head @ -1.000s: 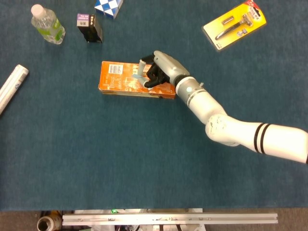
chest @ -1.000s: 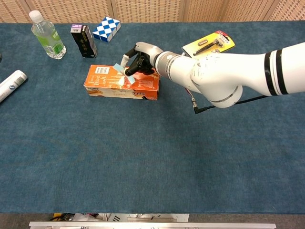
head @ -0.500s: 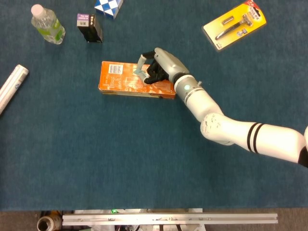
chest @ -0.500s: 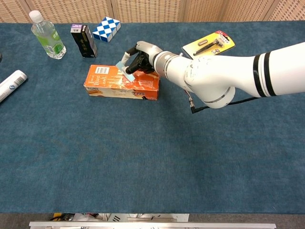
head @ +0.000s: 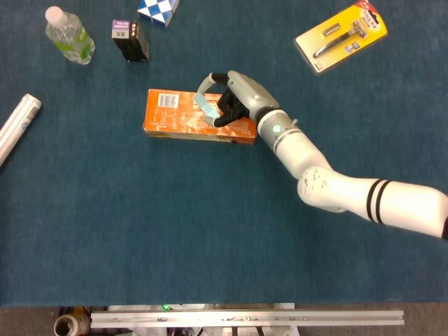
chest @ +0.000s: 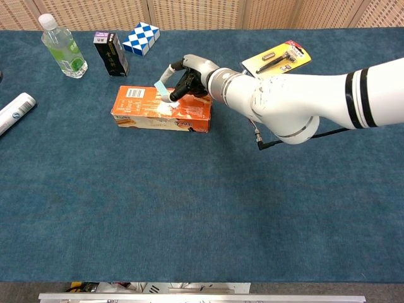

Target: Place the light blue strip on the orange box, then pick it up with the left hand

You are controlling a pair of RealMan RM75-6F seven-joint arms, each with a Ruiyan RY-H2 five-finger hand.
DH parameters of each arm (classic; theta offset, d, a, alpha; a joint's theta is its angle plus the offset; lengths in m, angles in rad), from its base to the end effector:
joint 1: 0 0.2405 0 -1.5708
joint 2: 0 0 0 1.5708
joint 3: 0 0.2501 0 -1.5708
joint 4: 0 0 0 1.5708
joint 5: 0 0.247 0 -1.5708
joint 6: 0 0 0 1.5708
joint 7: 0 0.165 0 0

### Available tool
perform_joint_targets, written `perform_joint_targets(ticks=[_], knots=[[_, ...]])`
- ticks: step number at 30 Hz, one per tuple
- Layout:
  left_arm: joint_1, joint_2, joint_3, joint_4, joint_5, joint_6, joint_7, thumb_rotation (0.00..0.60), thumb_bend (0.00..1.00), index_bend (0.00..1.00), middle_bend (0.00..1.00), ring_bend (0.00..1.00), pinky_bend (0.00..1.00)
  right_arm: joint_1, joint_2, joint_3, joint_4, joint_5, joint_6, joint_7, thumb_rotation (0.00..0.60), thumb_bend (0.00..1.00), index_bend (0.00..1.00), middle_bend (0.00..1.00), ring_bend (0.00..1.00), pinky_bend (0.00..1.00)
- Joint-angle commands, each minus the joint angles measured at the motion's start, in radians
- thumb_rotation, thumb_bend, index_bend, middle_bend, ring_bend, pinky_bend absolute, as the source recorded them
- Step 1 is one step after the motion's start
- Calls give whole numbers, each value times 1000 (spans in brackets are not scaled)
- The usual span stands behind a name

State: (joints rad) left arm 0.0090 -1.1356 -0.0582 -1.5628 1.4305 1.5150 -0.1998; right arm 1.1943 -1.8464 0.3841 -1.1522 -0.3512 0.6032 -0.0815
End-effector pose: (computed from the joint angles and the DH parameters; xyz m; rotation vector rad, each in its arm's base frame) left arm -0.3549 0.1746 0.1334 -1.1752 -1.0673 -0.9563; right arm -0.0068 -0.4185 -0.1604 1.5971 -1.9073 1.0028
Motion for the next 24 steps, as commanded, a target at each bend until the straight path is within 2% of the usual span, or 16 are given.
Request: perform_joint_targets(ticks=[1, 10, 15, 18, 20, 22, 24], knots=[[0, 0, 0, 0, 1, 1, -1, 600, 469, 116, 301, 354, 299, -9, 11, -5, -20, -13, 25, -5, 600, 176, 332, 1000, 1000, 1000], [-3, 7, -2, 2, 8, 3, -2, 600, 469, 116, 301, 354, 299, -61, 43, -25, -109, -112, 149, -23, 600, 29, 162, 1000, 1000, 1000], [-11, 10, -5, 8, 20, 3, -5, 600, 469, 116, 302, 354, 299, -122, 78, -36, -197, -202, 247, -16, 600, 11, 79, 984, 1000, 1000], [-19, 15, -6, 10, 27, -4, -6, 600, 469, 116, 304, 354, 299, -176, 118, -49, -280, -267, 328, -14, 600, 22, 79, 911, 996, 1000], [-26, 19, -7, 11, 34, -8, -5, 600, 469, 116, 305, 354, 299, -218, 150, -62, -341, -316, 390, -12, 600, 70, 79, 842, 958, 1000], [-31, 20, -8, 12, 42, -8, -7, 600, 469, 117, 305, 354, 299, -256, 181, -84, -385, -367, 432, -13, 600, 126, 92, 743, 853, 992], [-39, 21, -8, 16, 54, -8, -10, 600, 469, 118, 305, 354, 299, -299, 222, -117, -423, -425, 476, -21, 600, 150, 116, 669, 757, 940]])
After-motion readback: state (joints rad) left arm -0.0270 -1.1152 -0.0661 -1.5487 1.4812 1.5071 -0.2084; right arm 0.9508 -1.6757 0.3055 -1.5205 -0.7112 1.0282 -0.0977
